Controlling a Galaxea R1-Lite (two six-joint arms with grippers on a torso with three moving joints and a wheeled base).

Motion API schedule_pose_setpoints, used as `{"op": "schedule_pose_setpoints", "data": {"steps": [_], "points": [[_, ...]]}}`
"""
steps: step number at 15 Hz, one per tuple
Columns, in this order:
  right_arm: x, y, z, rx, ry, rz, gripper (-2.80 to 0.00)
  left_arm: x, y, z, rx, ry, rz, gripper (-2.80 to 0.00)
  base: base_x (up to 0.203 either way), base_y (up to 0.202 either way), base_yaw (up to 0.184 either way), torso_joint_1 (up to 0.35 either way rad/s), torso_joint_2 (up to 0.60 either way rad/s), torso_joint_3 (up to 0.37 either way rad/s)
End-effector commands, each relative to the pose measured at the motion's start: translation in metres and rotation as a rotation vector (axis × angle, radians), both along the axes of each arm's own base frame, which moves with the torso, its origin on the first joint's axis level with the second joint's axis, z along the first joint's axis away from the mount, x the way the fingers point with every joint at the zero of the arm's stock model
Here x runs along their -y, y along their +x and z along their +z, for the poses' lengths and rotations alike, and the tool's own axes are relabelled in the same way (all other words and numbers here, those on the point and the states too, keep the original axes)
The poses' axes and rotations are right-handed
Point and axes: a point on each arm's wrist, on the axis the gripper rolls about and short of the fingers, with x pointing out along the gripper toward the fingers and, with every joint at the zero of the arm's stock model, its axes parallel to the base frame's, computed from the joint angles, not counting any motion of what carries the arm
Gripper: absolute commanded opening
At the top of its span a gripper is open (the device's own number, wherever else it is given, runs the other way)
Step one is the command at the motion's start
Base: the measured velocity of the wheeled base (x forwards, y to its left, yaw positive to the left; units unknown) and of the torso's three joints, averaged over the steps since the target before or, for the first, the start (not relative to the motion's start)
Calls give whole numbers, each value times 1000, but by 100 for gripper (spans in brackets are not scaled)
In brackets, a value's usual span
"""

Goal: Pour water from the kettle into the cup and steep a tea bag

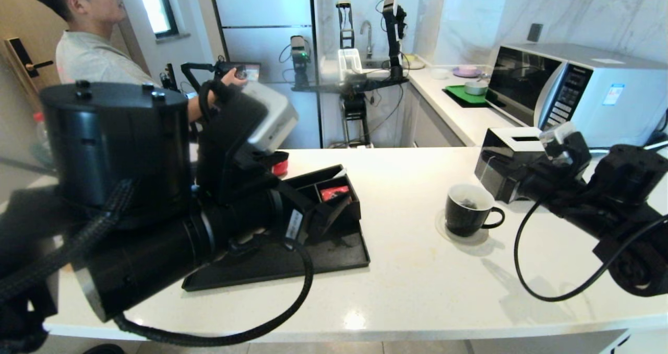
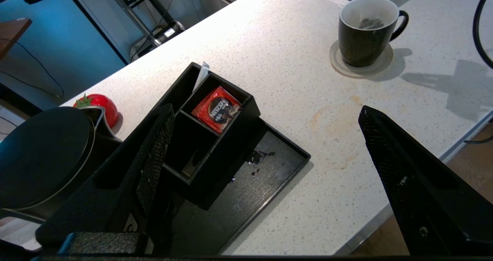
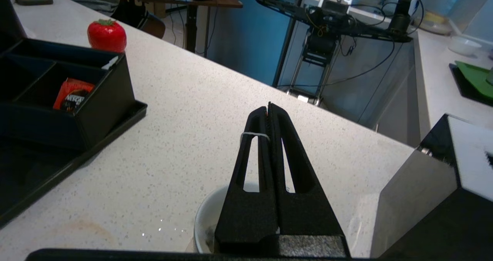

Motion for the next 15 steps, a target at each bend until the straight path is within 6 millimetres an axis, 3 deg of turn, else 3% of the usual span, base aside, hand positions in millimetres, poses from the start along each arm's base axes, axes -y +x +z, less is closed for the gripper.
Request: {"op": "schedule_pose_setpoints", "data": {"steps": [1,7,11,15], "points": [[0,1,-18,-39,-3,3,-280,0,0,0,3,-2,2,0,0,0,0,0,0,0],[0,1,-27,-48,-2,3,-280,0,0,1,4,-1,3,0,0,0,0,0,0,0],[0,-1,-15,-11,1,2,-280,-2,-1,2,8,-5,1,0,0,0,0,0,0,0],[1,-8,10,63,7,-2,-280,-1,-2,2,8,-6,-2,0,0,0,0,0,0,0]]}}
